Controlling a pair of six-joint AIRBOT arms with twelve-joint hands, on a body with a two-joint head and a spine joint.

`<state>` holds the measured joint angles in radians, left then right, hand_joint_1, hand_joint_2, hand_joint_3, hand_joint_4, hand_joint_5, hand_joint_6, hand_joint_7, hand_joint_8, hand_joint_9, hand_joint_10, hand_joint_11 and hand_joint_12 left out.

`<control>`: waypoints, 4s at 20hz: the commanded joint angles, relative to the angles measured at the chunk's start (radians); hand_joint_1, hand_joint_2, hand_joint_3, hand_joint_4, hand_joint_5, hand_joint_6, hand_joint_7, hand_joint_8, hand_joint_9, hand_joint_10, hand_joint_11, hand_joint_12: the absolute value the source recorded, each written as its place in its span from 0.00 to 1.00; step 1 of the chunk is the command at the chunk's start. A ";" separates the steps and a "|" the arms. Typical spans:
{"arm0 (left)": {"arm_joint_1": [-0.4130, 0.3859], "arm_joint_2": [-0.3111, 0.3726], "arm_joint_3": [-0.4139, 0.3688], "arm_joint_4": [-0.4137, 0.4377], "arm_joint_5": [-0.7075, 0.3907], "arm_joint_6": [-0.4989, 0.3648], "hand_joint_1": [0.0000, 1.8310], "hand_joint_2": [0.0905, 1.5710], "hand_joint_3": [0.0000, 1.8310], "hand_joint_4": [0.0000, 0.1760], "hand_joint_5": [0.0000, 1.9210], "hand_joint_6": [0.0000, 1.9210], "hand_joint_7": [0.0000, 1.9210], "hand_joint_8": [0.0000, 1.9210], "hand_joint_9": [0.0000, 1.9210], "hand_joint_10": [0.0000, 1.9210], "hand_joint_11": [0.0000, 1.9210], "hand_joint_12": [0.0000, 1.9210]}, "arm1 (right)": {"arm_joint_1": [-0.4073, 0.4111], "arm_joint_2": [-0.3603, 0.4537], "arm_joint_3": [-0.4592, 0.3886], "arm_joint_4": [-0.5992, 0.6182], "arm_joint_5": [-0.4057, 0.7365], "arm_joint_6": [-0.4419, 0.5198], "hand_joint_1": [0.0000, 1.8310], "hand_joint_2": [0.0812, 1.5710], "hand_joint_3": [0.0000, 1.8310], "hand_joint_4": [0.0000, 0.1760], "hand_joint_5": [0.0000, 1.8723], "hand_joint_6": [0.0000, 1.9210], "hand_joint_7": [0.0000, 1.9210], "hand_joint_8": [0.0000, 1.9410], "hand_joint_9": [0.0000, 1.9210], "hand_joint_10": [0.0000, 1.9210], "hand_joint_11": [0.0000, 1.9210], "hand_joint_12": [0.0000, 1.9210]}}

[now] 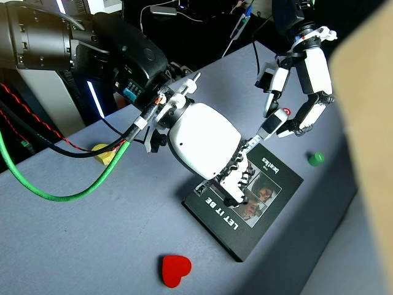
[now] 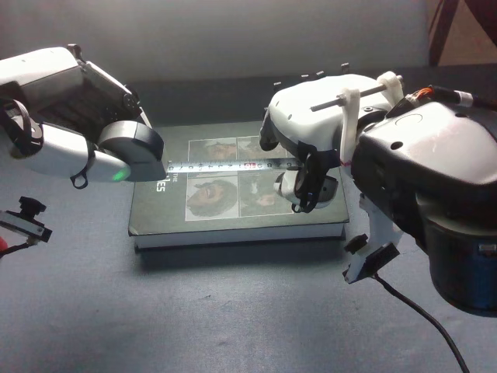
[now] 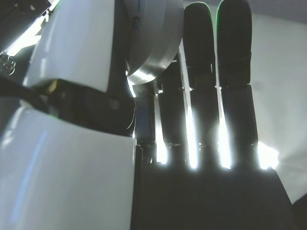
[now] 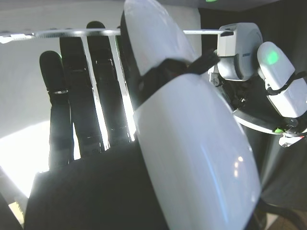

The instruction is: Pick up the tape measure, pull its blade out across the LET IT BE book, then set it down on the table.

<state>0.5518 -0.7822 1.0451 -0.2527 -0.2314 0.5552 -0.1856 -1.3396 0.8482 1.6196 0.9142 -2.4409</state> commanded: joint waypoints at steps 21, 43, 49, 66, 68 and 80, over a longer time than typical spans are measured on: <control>-0.013 0.002 0.004 -0.007 -0.114 -0.012 0.76 0.66 0.00 0.00 0.51 0.43 0.63 0.32 0.51 0.57 0.47 0.49 | 0.011 0.005 0.000 -0.101 0.009 0.014 0.65 0.73 0.00 0.00 0.44 0.70 0.49 0.48 0.53 0.16 0.30 0.69; -0.002 0.010 0.005 -0.007 -0.123 -0.019 0.76 0.66 0.00 0.00 0.51 0.42 0.62 0.32 0.52 0.57 0.47 0.49 | -0.010 0.172 -0.041 -0.130 -0.038 0.059 0.65 0.74 0.00 0.00 0.40 0.71 0.49 0.52 0.43 0.36 0.27 0.72; -0.002 0.009 0.005 -0.007 -0.123 -0.020 0.76 0.66 0.00 0.00 0.51 0.42 0.61 0.33 0.53 0.56 0.47 0.49 | -0.025 0.211 -0.048 -0.133 -0.046 0.063 0.65 0.75 0.00 0.00 0.40 0.71 0.49 0.53 0.43 0.36 0.27 0.71; -0.002 0.009 0.006 -0.008 -0.124 -0.023 0.76 0.66 0.00 0.00 0.50 0.43 0.62 0.33 0.51 0.57 0.47 0.49 | -0.045 0.243 -0.052 -0.157 -0.045 0.074 0.65 0.74 0.00 0.00 0.41 0.71 0.48 0.54 0.42 0.37 0.27 0.72; -0.003 0.009 0.006 -0.008 -0.124 -0.023 0.76 0.66 0.00 0.00 0.50 0.43 0.62 0.33 0.51 0.57 0.47 0.49 | -0.048 0.250 -0.054 -0.157 -0.045 0.074 0.64 0.74 0.00 0.00 0.41 0.71 0.48 0.54 0.42 0.37 0.27 0.72; -0.003 0.009 0.008 -0.008 -0.127 -0.024 0.76 0.66 0.00 0.00 0.51 0.42 0.63 0.31 0.52 0.57 0.48 0.49 | -0.056 0.281 -0.063 -0.162 -0.032 0.079 0.65 0.74 0.00 0.00 0.41 0.69 0.49 0.53 0.43 0.38 0.27 0.72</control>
<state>0.5579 -0.7822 1.0447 -0.2577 -0.2474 0.5297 -0.2436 -1.0729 0.7815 1.5318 0.8093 -2.3531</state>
